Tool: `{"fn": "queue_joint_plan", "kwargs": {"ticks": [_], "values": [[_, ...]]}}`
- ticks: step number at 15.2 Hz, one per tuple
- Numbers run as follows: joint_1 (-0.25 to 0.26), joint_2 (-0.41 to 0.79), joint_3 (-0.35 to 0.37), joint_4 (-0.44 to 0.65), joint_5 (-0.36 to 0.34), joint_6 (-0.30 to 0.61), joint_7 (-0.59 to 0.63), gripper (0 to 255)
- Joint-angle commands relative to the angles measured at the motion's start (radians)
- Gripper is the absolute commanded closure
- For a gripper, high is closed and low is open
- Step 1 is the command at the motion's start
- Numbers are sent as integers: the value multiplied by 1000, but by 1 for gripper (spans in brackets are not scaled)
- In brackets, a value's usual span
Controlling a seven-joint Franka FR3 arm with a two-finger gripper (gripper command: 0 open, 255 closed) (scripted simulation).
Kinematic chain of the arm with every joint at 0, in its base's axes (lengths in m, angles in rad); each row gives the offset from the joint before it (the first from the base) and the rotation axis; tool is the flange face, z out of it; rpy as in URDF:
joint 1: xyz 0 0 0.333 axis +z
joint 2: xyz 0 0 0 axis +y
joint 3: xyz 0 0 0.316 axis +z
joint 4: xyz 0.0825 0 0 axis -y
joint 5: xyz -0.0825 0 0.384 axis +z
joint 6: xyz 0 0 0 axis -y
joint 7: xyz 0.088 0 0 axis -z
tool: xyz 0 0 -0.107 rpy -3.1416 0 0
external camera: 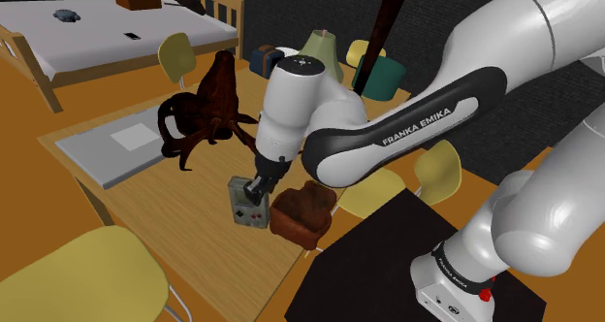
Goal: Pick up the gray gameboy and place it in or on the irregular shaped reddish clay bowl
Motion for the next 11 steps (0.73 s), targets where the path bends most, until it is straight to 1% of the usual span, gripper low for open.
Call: {"fn": "queue_joint_plan", "kwargs": {"ticks": [1,11], "values": [[-2,-20,0,12,19,-29,-16,255],[-2,-111,-4,68,86,-163,-68,255]]}}
